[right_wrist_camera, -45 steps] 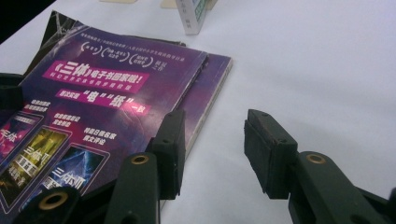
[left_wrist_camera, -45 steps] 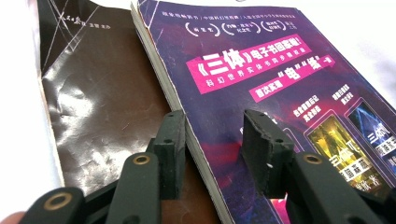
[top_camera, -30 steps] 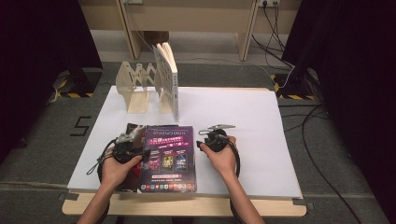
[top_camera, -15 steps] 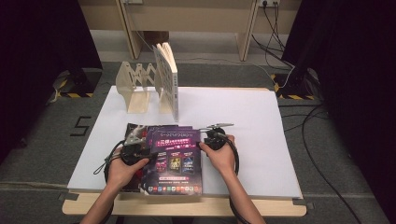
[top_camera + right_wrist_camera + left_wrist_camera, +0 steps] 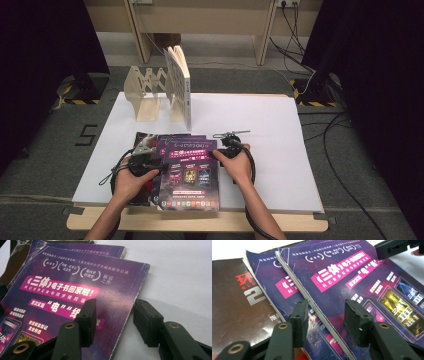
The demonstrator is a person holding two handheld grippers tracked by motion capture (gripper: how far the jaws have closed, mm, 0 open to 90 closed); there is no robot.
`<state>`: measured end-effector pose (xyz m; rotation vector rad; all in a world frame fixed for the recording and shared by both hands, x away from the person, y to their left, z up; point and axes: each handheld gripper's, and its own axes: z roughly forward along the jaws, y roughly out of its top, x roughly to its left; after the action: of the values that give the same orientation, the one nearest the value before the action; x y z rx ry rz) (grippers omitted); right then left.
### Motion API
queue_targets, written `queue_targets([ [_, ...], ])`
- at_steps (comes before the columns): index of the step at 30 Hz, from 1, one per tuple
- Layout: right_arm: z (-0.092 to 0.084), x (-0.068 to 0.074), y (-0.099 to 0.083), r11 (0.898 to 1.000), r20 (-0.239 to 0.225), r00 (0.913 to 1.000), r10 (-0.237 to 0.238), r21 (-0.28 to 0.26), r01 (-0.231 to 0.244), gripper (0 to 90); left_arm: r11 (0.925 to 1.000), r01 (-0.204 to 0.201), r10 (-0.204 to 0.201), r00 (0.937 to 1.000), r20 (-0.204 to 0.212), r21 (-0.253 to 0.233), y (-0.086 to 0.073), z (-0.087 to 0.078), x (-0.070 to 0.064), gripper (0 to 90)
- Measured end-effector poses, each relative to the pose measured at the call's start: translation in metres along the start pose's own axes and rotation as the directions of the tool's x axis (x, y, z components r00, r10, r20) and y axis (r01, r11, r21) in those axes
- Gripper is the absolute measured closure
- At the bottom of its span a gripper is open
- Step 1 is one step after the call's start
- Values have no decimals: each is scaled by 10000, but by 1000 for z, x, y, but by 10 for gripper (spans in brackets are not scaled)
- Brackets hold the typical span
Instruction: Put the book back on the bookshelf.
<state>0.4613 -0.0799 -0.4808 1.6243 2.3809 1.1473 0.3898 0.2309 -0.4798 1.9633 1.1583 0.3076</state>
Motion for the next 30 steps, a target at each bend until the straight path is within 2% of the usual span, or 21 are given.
queue_targets([
  [3,1,0,0,10000,-23,10000,6,-27,-7,528,10000,-73,73,9999,78,3,0,2,-1,563],
  [6,2,-1,1,9995,-71,9994,329,-36,-330,516,10000,-31,31,10000,72,48,1,4,-2,567],
  [12,4,-1,3,9985,-126,9984,556,19,-555,505,10000,70,-70,9999,106,63,0,4,-2,567],
  [14,4,-1,3,9972,-122,9971,748,-13,-748,520,9999,106,-107,9999,72,41,0,4,-2,567],
  [15,3,0,2,9944,-41,9945,1048,-111,-1049,558,9999,111,-111,9999,66,32,0,4,-2,567],
  [18,3,1,-1,9899,-28,9907,1358,-400,-1358,564,9999,103,-103,9999,72,28,-1,4,-2,567],
  [20,2,1,-3,9881,-61,9889,1486,-392,-1488,565,9999,154,-154,9998,96,25,0,4,-2,566],
  [24,-1,0,-4,9878,-210,9878,1546,-161,-1550,565,9998,194,-194,9998,70,24,0,5,-2,562],
  [30,-5,-4,-8,9808,-721,9783,1944,-1,-1949,577,9999,153,-153,9999,4,34,0,5,-3,563],
])
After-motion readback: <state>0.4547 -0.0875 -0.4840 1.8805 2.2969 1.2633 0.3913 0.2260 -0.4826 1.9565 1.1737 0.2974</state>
